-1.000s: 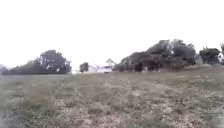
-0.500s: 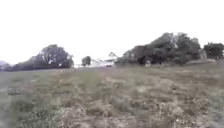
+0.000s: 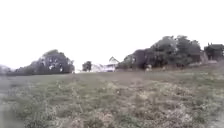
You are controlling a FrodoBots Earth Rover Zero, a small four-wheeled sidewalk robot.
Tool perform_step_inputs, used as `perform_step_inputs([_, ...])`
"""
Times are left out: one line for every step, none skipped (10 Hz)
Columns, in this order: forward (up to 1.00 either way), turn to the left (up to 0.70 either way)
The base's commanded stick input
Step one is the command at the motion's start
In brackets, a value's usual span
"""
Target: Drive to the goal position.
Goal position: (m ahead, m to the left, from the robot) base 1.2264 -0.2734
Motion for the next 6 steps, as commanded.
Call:
perform_step_inputs([0.5, 0.0])
perform_step_inputs([0.5, 0.0])
perform_step_inputs([0.5, 0.0])
perform_step_inputs([0.5, 0.0])
perform_step_inputs([0.5, 0.0])
perform_step_inputs([0.5, 0.0])
